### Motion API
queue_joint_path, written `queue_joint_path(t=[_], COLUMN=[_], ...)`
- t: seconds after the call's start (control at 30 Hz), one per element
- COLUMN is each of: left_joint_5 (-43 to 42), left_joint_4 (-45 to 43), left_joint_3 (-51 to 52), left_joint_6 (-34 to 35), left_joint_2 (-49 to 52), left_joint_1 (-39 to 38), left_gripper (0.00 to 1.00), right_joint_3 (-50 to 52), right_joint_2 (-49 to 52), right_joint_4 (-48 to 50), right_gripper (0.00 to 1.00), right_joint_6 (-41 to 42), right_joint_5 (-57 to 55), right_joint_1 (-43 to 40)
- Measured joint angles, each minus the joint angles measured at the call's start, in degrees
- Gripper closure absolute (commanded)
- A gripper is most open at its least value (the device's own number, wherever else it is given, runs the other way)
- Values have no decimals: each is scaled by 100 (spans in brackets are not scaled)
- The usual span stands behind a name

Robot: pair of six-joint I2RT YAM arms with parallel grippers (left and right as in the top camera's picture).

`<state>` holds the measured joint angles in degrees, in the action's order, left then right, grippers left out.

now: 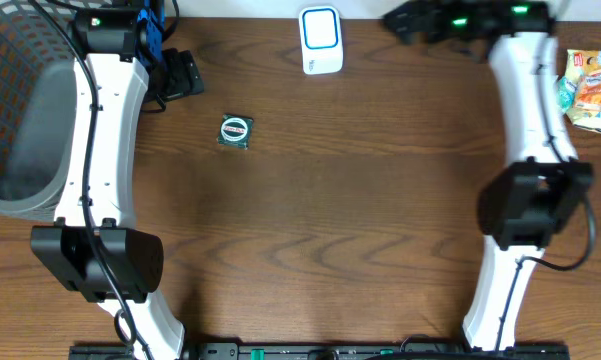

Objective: Scan the item barcode

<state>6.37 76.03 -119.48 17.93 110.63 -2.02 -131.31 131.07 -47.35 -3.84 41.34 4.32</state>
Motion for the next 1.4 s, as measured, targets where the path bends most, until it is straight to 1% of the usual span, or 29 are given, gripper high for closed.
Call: queue_joint_path(t=[0.1, 0.17, 0.33, 0.5, 0.6, 0.73, 0.93, 1.0, 1.07, 1.13, 1.3, 1.4], left_joint_5=[0, 0, 0, 0, 0, 0, 0, 0, 0, 0, 0, 0], left_joint_4=[2, 0, 0, 0, 2, 0, 2, 2, 0, 0, 2, 0], left_joint_3=[0, 0, 0, 0, 0, 0, 0, 0, 0, 0, 0, 0], left_joint_6=[0, 0, 0, 0, 0, 0, 0, 0, 0, 0, 0, 0], left_joint_2=[0, 0, 0, 0, 0, 0, 0, 0, 0, 0, 2, 2], left_joint_1=[0, 0, 0, 0, 0, 0, 0, 0, 0, 0, 0, 0], left_gripper=[2, 2, 2, 2, 3, 2, 3, 2, 2, 2, 2, 2], right_joint_3=[0, 0, 2, 7, 4, 4, 11, 7, 9, 9, 7, 0], right_joint_2=[293, 501, 896, 988, 1121, 1523, 1858, 1853, 1856, 1856, 1856, 1849], right_joint_4=[26, 101, 258, 391, 638, 940, 1080, 1073, 964, 896, 396, 70], right_gripper=[2, 2, 1, 1, 1, 1, 1, 4, 14, 22, 33, 34], right_joint_6=[133, 354, 1130, 2020, 2533, 2911, 3086, 3174, 3233, 3314, 3412, 3440], right_joint_5=[-46, -315, -1569, -2833, -3228, -3517, -3716, -3827, -4028, -4277, -4927, -5296], right_joint_1=[664, 1095, 2168, 2933, 3237, 3477, 3652, 3716, 3781, 3836, 3856, 3775])
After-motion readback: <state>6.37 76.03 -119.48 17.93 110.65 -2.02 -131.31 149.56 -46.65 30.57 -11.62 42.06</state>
